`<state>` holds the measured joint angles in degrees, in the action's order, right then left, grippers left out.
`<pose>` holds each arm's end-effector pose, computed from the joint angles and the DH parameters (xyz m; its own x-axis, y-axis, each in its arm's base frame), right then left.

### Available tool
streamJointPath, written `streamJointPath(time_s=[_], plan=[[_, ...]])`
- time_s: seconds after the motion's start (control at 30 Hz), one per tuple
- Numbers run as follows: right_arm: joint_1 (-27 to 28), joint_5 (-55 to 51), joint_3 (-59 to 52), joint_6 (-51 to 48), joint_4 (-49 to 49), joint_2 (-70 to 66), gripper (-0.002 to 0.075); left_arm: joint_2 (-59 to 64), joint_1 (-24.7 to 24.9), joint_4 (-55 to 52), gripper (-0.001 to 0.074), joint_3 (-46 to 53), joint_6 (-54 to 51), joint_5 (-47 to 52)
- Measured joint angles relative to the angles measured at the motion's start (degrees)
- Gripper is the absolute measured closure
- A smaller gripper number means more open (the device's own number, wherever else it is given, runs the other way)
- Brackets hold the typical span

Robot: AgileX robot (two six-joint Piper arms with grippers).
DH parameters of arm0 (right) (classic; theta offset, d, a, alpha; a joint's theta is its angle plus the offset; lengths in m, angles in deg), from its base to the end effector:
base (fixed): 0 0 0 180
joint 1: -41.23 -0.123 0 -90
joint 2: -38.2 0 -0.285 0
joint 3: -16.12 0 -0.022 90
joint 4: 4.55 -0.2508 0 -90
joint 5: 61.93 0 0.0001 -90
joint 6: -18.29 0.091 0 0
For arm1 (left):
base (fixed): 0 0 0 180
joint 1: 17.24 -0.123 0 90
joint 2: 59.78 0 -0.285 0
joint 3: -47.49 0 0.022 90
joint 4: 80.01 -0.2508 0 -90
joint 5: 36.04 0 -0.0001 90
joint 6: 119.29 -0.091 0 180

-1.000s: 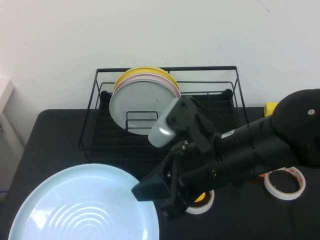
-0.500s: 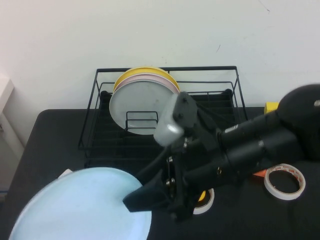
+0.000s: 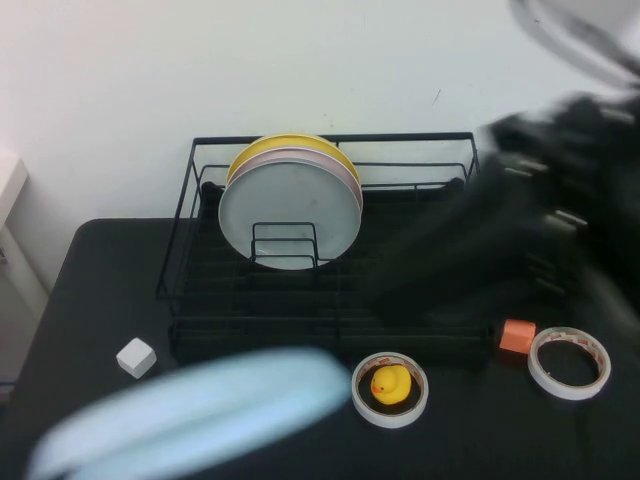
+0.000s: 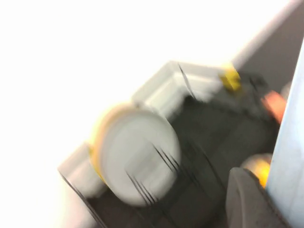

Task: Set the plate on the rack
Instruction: Place the plate on the rack

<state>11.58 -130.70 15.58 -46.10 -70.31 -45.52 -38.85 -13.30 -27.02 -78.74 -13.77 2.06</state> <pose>0.1810 0.1921 0.4219 -0.1588 -0.3522 -0.9224 -0.9845 -0.0136 0.1747 0.0447 -0.0481 0.2984 0.1053 0.4056 -0.9080 0.5609 0.7297 0.3910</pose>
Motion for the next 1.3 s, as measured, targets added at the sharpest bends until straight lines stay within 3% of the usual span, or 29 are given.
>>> streamJointPath(time_s=[0.2, 0.37, 0.67, 0.83, 1.17, 1.3], plan=[[-0.1, -1.7, -1.1, 7.6, 27.1, 12.4, 0.0718, 4.6, 0.0, 19.2, 0.0647, -1.8, -24.6, -12.8], [-0.1, 0.7, -10.1, 13.9, 42.7, 22.4, 0.0721, 14.1, 0.0, 22.0, 0.0647, -7.6, -29.2, -14.0], [-0.1, 10.7, -33.3, 15.0, 51.4, 38.6, 0.0721, 38.6, 0.0, 21.8, 0.0648, -21.2, -32.8, -9.9], [-0.1, 11.9, -42.4, 15.5, 57.3, 44.6, 0.0721, 51.5, 0.0, 21.5, 0.0648, -29.6, -40.1, -8.0], [-0.1, 13.2, -48.9, 23.5, 64.7, 51.0, 0.0722, 67.7, 0.1, 21.4, 0.0648, -39.3, -52.1, -8.1], [-0.1, 13.3, -49.1, 28.2, 68.0, 52.1, 0.0722, 73.0, 2.5, 22.1, 0.065, -40.6, -57.7, -11.8]])
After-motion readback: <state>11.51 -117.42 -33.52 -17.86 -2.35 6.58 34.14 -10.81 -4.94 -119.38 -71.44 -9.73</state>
